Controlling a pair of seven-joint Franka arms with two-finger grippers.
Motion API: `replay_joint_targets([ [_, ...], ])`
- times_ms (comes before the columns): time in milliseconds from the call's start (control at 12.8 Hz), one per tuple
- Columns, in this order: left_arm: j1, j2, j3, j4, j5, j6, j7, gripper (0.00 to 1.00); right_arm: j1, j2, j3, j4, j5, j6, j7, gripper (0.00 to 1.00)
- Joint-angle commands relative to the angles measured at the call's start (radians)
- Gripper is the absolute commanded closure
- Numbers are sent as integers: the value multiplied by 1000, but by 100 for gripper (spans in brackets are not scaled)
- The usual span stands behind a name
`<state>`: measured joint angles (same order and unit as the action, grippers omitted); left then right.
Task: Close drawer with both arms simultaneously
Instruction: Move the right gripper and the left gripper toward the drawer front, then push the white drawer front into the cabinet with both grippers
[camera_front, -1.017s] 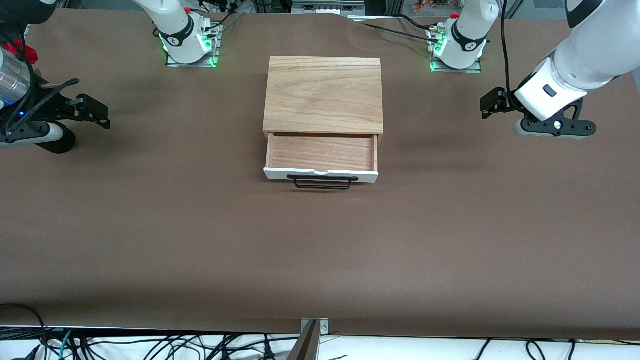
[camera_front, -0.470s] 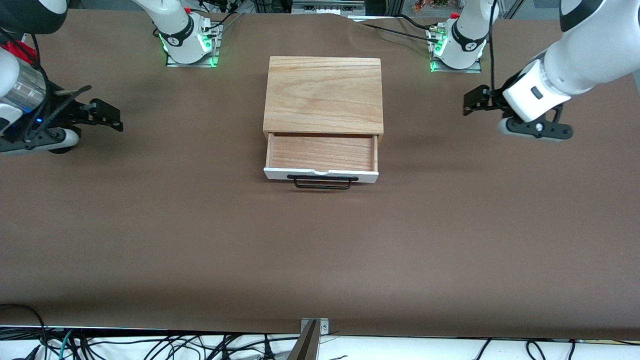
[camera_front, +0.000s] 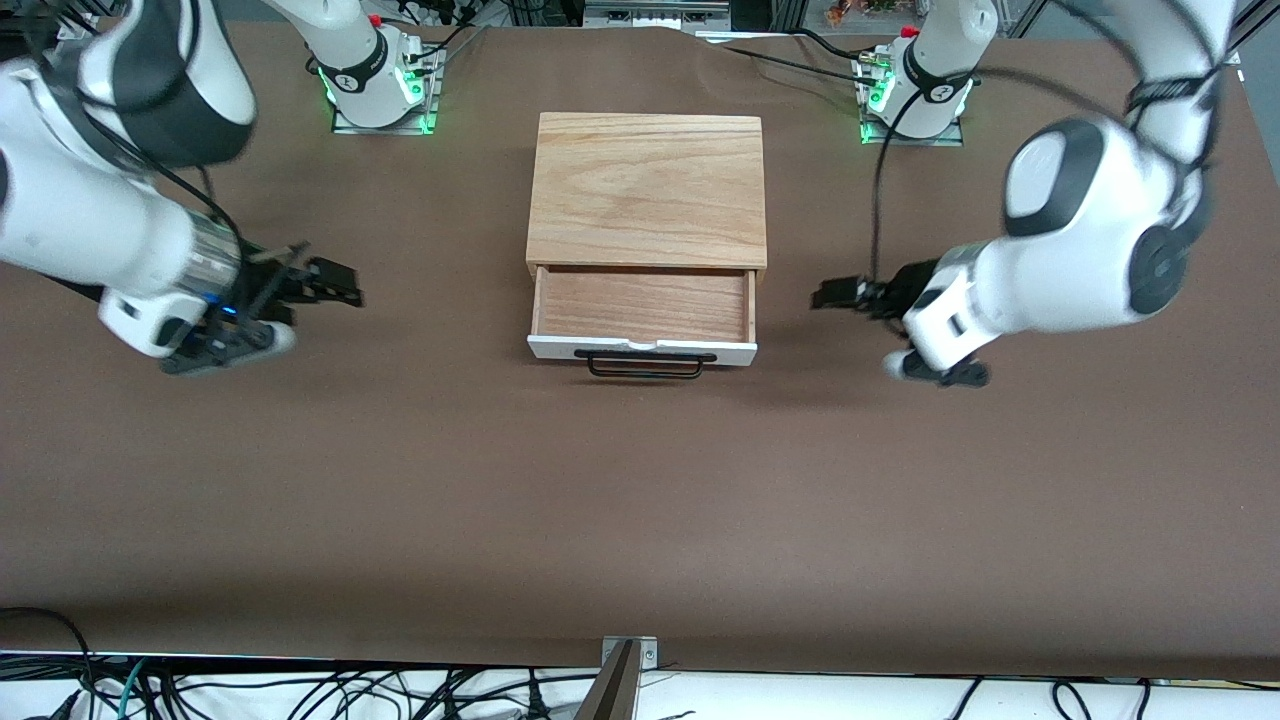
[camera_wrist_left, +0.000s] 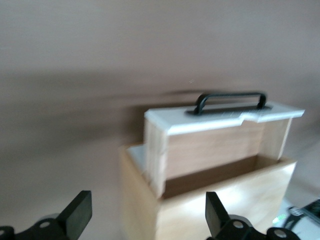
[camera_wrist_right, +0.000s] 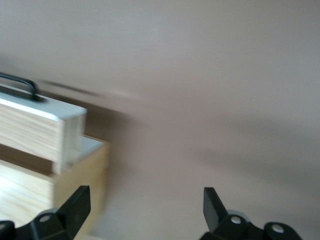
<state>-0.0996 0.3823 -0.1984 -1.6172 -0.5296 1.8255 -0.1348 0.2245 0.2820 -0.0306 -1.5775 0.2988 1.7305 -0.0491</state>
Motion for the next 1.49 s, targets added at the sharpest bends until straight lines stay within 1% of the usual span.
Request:
replay_joint_targets([
  [0, -80, 111, -1, 45, -73, 160, 6, 0, 4, 89, -2, 17, 153, 56, 11, 0],
  [157, -135, 171, -1, 66, -75, 294, 9, 0, 36, 138, -2, 30, 203, 136, 12, 0],
  [235, -150, 197, -1, 89, -76, 317, 23, 0, 47, 169, -2, 45, 227, 173, 14, 0],
  [313, -155, 226, -1, 114, -92, 320, 58, 0, 53, 202, -2, 63, 268, 208, 14, 0],
  [470, -151, 260, -1, 120, -194, 321, 214, 0, 64, 287, 1, 112, 414, 268, 12, 0],
  [548, -144, 268, 1, 120, -237, 321, 281, 0, 85, 314, 4, 129, 472, 314, 12, 0],
  [704, -152, 271, 1, 114, -263, 321, 310, 0, 134, 348, 6, 129, 551, 406, 12, 0],
  [783, -154, 273, 1, 105, -260, 319, 313, 0, 163, 364, 6, 129, 571, 443, 9, 0],
  [939, -163, 274, 1, 86, -259, 311, 313, 0, 215, 378, 6, 125, 579, 501, 9, 0],
  [1174, -178, 274, 1, 66, -259, 308, 311, 0, 248, 373, 6, 88, 577, 508, -8, 0],
  [1409, -178, 276, 1, 65, -256, 307, 311, 0, 248, 347, 6, 1, 579, 501, -90, 0],
])
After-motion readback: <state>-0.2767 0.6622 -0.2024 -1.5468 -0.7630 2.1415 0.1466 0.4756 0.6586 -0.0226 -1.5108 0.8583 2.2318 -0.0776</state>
